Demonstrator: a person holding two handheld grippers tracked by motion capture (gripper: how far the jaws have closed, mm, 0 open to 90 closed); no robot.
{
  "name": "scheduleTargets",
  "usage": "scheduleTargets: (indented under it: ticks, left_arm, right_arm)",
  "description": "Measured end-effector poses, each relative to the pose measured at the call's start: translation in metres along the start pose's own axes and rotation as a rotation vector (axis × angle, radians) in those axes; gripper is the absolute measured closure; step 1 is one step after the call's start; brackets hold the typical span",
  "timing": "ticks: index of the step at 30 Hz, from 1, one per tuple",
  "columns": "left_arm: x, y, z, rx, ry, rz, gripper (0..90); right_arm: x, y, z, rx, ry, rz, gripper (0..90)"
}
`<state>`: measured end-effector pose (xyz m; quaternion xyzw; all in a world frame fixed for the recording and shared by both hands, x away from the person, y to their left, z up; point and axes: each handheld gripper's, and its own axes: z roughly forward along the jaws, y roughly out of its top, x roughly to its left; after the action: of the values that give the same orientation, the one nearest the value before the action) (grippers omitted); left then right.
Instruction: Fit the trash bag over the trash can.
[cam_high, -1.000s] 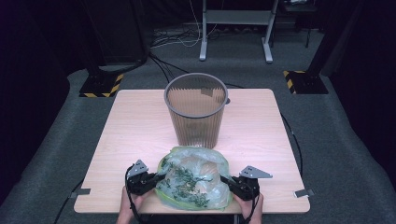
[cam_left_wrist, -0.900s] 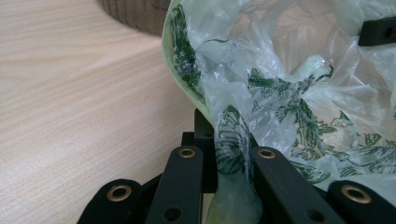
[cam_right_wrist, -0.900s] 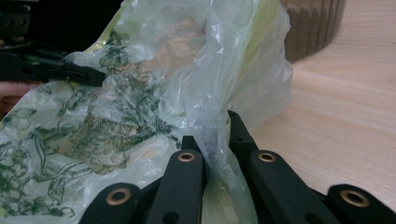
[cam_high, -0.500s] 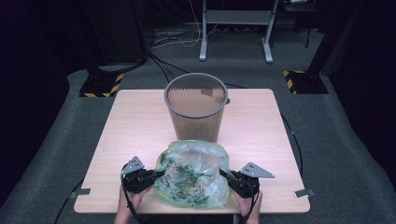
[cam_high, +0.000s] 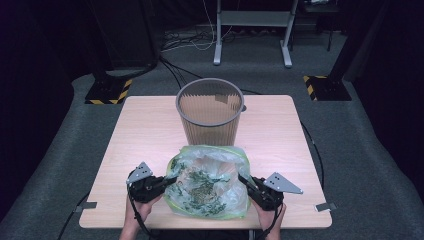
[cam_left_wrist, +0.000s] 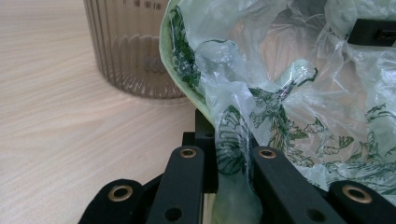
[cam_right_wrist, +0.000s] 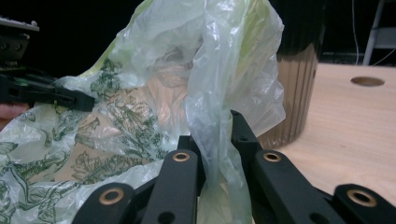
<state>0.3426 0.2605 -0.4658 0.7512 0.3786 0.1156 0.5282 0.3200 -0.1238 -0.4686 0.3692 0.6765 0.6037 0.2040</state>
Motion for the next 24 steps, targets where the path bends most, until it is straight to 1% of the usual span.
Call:
scheduleTargets:
  ticks: [3,7,11,15,18,24]
  left_arm:
    - [-0.001,0.004,0.0,0.001,-0.002,0.011,87.0]
    - [-0.004,0.011,-0.001,-0.014,0.001,0.021,87.0]
    - [-0.005,0.016,-0.003,-0.024,-0.003,0.022,87.0]
    - [-0.005,0.021,-0.002,-0.025,-0.012,0.024,87.0]
    - [-0.005,0.024,-0.002,-0.027,-0.008,0.031,86.9]
    - [-0.004,0.03,-0.005,-0.05,-0.009,0.027,86.9]
  right_arm:
    - [0.001,0.004,-0.001,-0.008,0.005,-0.003,83.9]
    - [0.002,0.009,-0.002,-0.019,0.013,-0.015,84.3]
    - [0.003,0.016,-0.001,-0.014,0.007,-0.029,84.9]
    - [0.005,0.023,-0.002,-0.027,0.006,-0.043,85.0]
    - [0.005,0.027,-0.001,-0.036,0.001,-0.052,84.9]
    - [0.007,0.036,0.002,-0.035,-0.004,-0.072,85.0]
